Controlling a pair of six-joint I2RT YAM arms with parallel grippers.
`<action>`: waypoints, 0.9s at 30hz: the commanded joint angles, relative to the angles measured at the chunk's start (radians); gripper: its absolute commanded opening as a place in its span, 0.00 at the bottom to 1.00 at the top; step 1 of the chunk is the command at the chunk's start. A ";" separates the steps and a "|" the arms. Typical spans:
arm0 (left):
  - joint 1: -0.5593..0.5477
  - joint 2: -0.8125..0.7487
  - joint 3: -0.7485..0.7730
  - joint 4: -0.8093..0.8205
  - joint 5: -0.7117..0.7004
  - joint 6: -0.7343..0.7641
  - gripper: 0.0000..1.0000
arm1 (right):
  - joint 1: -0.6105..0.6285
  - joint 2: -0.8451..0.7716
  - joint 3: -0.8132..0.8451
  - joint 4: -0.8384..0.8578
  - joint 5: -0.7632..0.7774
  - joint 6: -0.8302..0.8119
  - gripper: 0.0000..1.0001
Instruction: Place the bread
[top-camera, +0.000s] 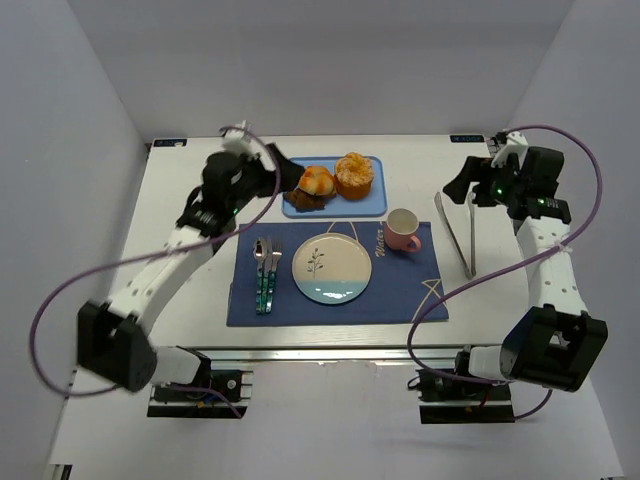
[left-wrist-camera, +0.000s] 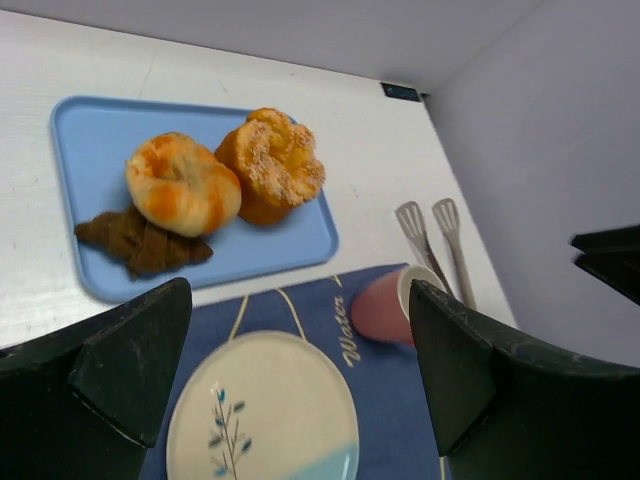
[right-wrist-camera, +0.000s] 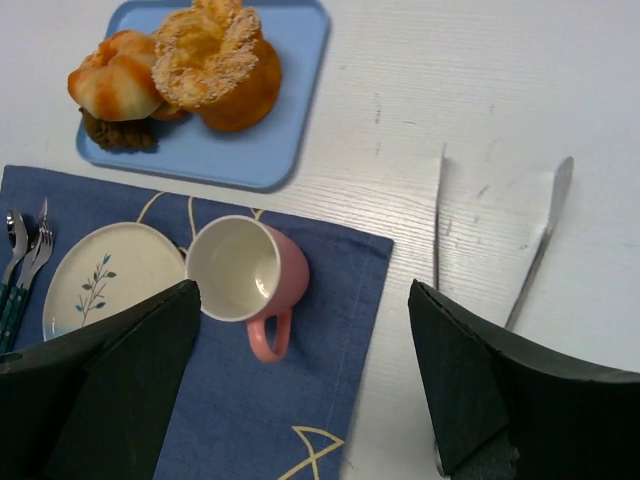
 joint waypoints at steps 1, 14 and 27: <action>0.012 -0.243 -0.189 0.053 0.031 -0.054 0.98 | -0.103 -0.040 -0.037 0.053 -0.059 0.007 0.89; 0.012 -0.713 -0.550 -0.142 -0.045 -0.138 0.24 | -0.237 0.021 -0.134 -0.083 -0.081 -0.448 0.88; 0.012 -0.701 -0.588 -0.187 -0.022 -0.123 0.70 | -0.117 0.099 -0.379 0.061 0.293 -0.474 0.89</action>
